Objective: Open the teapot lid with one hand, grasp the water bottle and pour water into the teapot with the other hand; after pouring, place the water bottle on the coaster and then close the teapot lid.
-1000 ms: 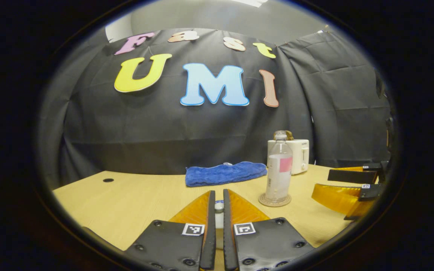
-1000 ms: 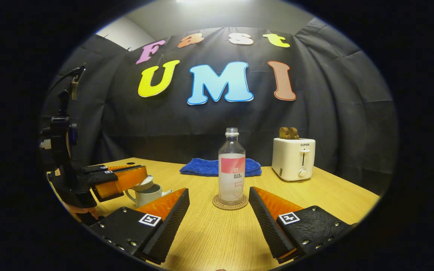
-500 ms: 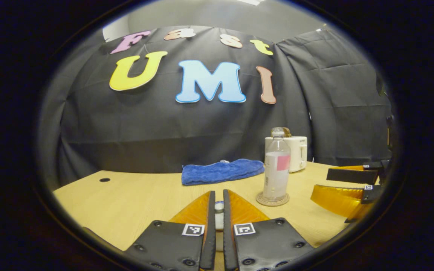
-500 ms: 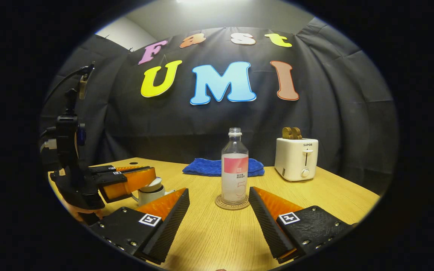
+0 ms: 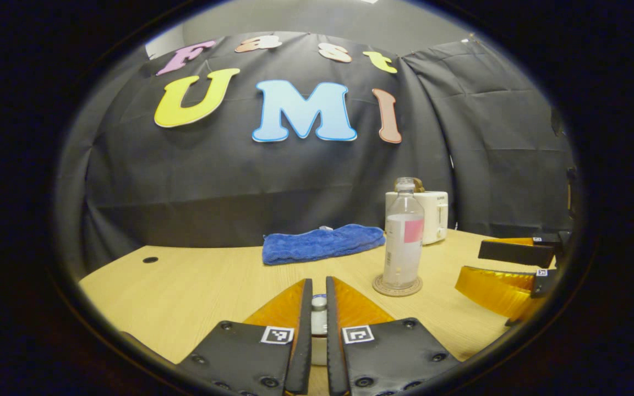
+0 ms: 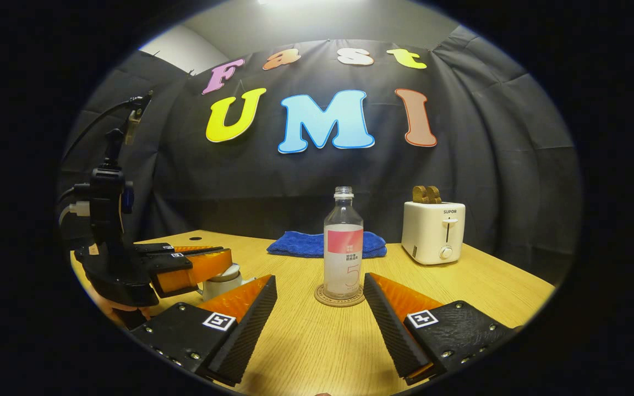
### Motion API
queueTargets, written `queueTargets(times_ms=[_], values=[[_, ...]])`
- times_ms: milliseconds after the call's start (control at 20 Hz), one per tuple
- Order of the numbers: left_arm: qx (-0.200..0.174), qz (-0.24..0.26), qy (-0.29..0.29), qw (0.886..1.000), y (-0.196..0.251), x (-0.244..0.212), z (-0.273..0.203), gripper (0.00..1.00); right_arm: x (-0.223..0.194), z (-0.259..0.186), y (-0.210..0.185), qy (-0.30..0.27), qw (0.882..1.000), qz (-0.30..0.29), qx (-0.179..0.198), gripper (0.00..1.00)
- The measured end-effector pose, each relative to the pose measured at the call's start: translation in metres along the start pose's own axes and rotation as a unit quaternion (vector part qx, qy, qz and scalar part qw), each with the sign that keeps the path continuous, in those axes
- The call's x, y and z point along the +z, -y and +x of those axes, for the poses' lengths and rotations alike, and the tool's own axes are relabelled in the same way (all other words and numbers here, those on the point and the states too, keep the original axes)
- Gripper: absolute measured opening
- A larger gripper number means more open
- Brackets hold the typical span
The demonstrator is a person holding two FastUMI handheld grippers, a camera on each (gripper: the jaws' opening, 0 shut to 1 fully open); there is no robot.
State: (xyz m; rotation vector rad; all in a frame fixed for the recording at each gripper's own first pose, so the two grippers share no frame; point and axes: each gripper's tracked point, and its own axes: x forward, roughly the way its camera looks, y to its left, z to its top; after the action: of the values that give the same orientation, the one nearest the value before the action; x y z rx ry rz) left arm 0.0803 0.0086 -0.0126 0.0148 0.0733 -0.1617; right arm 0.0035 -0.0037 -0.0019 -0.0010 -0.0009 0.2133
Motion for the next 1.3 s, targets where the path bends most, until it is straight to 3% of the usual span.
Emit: queueTargets(times_ms=[50,100,400,450,650,750,1100,1300], values=[[-0.002,-0.001,-0.001,1.000,0.002,0.001,-0.003,0.18,-0.001,0.000,0.000,0.000,1.000,0.000,0.000,0.98],[-0.002,-0.001,-0.001,1.000,0.001,0.000,-0.002,0.24,0.000,0.000,0.000,0.000,1.000,0.000,0.000,0.98],[0.004,-0.007,0.002,1.000,-0.003,0.001,-0.004,0.24,0.000,0.000,0.000,0.000,1.000,0.000,0.000,0.98],[0.006,-0.009,0.003,1.000,-0.003,0.000,-0.006,0.21,-0.001,0.000,0.000,0.000,1.000,0.000,0.000,0.98],[0.019,-0.007,0.017,1.000,-0.004,0.005,-0.018,0.34,0.000,0.000,0.002,0.000,1.000,0.000,-0.004,0.98],[0.035,-0.008,0.040,0.999,-0.007,0.012,-0.026,0.35,-0.001,0.001,0.001,0.000,1.000,0.000,-0.004,0.98],[0.054,-0.008,0.038,0.998,-0.004,0.009,-0.044,0.31,-0.001,0.000,0.004,0.000,1.000,0.000,-0.010,0.98],[0.057,-0.008,0.039,0.998,0.004,0.008,-0.057,0.40,-0.001,-0.005,0.004,0.000,1.000,0.000,-0.016,0.98]])
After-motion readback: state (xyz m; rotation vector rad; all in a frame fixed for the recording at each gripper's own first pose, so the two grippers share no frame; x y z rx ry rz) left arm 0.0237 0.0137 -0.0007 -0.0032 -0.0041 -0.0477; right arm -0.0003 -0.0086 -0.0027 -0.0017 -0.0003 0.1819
